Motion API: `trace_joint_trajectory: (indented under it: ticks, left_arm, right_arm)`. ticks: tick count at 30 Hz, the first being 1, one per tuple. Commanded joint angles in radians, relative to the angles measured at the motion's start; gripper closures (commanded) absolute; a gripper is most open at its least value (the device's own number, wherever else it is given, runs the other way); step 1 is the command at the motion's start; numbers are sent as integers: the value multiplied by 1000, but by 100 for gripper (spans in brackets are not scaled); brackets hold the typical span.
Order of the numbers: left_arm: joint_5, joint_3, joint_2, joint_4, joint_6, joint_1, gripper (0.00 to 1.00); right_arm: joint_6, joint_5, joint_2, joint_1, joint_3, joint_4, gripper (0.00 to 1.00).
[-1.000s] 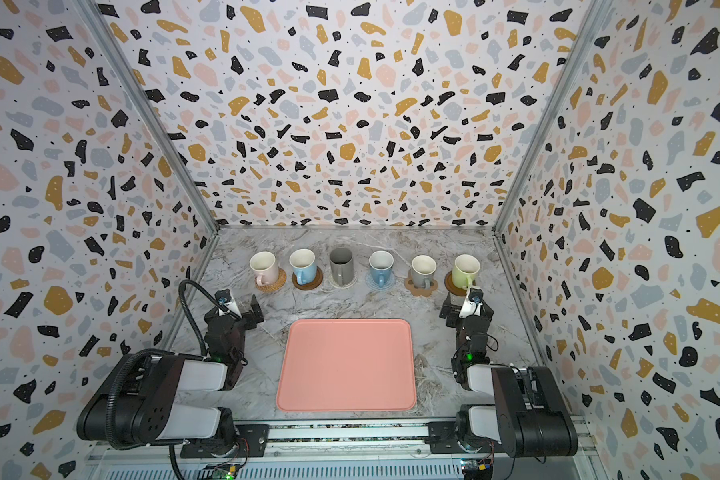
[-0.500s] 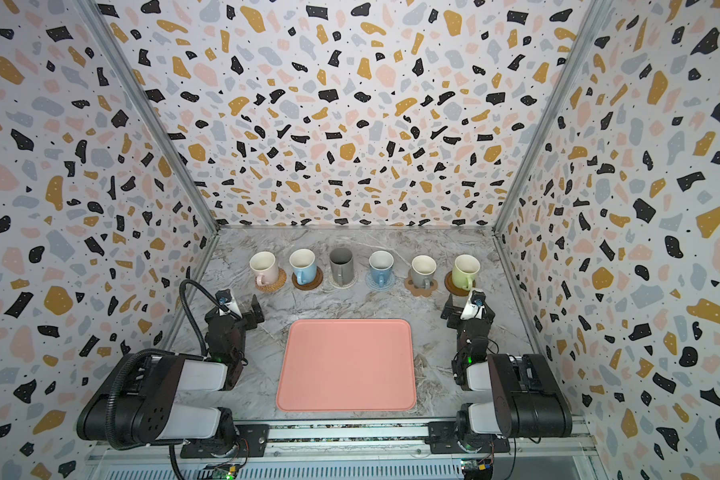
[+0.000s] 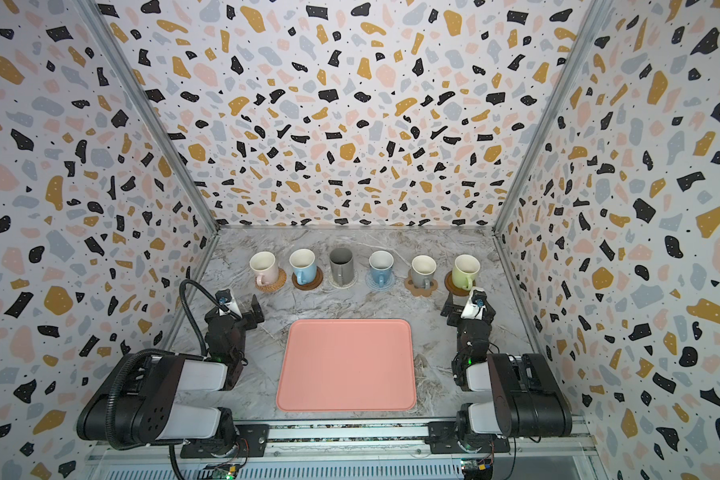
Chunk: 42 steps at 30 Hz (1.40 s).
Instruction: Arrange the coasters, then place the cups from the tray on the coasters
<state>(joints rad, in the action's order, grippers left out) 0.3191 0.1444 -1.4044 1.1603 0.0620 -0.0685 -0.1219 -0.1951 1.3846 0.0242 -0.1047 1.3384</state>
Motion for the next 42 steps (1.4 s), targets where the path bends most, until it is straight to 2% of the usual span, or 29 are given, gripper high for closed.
trace_joint_trajectory:
  ticks: [1, 7, 13, 15, 42]
  left_arm:
    - [-4, 15, 13, 47, -19, -5, 1]
    - [-4, 15, 12, 47, -19, -5, 1]
    - [-4, 15, 12, 47, -18, -5, 1]
    - [-4, 15, 12, 47, -19, -5, 0]
    - [-4, 15, 12, 47, -20, -5, 0]
  right_arm:
    - [12, 8, -1, 0, 7, 30, 1]
    - [35, 37, 12, 4, 6, 42, 1]
    - [90, 59, 137, 38, -2, 171, 1]
    - [90, 72, 115, 41, -40, 56, 1]
    - [98, 54, 125, 50, -50, 57, 1]
